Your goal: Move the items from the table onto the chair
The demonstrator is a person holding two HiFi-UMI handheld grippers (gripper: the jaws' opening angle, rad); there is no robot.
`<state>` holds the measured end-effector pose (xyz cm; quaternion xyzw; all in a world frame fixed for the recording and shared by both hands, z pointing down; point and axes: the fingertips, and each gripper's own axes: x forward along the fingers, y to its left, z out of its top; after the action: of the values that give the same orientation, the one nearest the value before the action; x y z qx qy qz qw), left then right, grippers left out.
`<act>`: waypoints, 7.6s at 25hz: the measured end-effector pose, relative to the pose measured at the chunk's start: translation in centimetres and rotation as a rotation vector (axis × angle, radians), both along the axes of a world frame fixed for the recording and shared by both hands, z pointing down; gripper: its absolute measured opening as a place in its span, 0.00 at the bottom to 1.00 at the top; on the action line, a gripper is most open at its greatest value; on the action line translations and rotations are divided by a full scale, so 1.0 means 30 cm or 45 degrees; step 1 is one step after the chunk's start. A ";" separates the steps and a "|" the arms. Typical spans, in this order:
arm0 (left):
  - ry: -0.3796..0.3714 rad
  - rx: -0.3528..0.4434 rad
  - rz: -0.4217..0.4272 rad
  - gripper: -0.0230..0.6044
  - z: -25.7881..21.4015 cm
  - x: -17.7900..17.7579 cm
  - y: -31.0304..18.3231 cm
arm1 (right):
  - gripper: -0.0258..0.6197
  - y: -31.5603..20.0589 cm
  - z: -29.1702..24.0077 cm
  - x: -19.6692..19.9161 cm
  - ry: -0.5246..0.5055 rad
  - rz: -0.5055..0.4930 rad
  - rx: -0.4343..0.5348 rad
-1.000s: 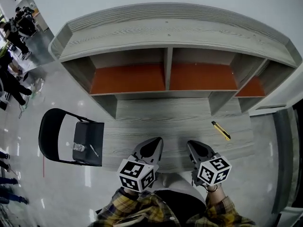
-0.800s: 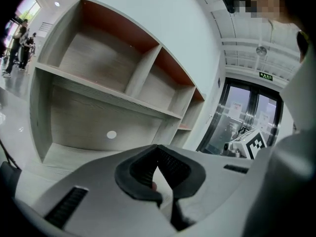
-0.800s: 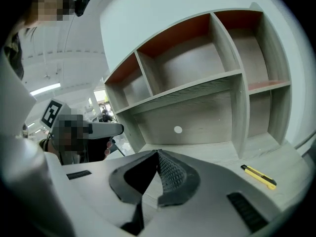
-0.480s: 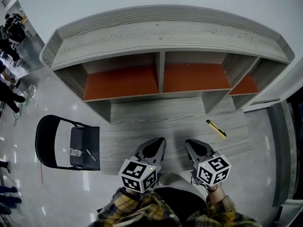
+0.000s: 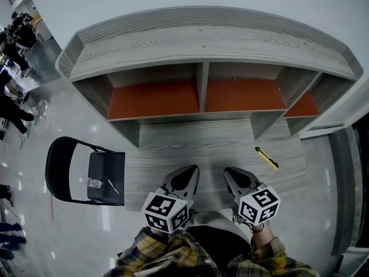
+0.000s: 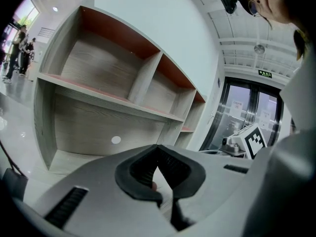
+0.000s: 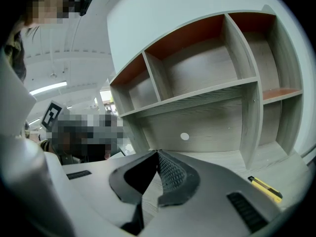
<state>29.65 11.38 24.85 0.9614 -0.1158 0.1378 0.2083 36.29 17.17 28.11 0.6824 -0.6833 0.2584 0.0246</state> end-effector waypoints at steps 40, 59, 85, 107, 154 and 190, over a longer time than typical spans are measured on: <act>-0.325 -0.076 -0.229 0.04 0.195 -0.190 0.005 | 0.29 0.396 0.810 0.856 0.333 -0.004 -0.935; -0.314 -0.096 -0.199 0.04 0.216 -0.142 0.048 | 0.24 0.426 0.915 0.912 0.149 0.016 -1.000; -0.235 -0.120 -0.319 0.04 0.205 -0.175 0.078 | 0.23 0.109 0.539 0.043 -0.132 -0.507 -0.551; -0.181 -0.256 -0.623 0.04 0.311 -1.108 -0.331 | 0.23 -0.315 0.492 -1.121 -0.192 -0.945 -0.587; -0.299 -0.741 -1.045 0.04 1.221 -2.079 -0.510 | 0.24 -1.036 1.917 -1.809 0.034 -0.490 -1.153; -0.026 -0.063 -0.573 0.04 0.169 -0.829 -0.362 | 0.24 -0.171 0.228 -1.011 -0.619 -0.841 -0.180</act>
<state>4.80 0.53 29.93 0.9045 -0.3259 0.1003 0.2561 5.97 12.05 34.94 0.3425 -0.8319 0.4366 -0.0090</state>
